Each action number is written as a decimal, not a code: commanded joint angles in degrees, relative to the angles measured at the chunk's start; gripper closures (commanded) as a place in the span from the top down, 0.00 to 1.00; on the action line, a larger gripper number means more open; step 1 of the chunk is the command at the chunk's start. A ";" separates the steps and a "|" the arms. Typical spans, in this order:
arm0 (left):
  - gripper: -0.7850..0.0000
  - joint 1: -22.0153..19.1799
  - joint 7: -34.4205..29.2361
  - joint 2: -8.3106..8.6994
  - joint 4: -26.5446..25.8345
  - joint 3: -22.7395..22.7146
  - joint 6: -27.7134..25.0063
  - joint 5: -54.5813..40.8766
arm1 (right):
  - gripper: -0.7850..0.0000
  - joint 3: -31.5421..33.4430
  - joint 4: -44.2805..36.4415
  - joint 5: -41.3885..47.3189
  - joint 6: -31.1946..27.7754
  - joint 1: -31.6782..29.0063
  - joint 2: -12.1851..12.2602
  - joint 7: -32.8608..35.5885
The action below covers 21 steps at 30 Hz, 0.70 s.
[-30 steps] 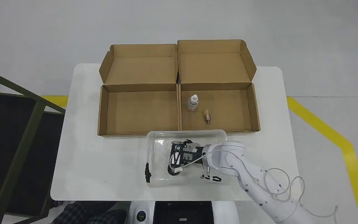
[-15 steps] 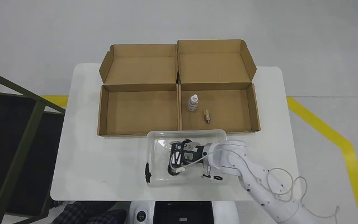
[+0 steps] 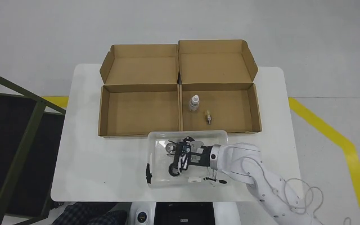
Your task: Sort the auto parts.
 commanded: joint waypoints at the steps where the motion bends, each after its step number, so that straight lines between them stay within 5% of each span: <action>1: 1.00 0.00 0.00 0.00 0.00 0.00 0.00 0.00 | 0.00 1.20 -1.67 0.87 0.28 -0.82 0.21 -0.87; 21: 1.00 0.00 0.00 0.00 0.00 0.00 0.00 0.00 | 0.00 17.14 -11.74 12.52 2.29 -6.13 2.09 -8.42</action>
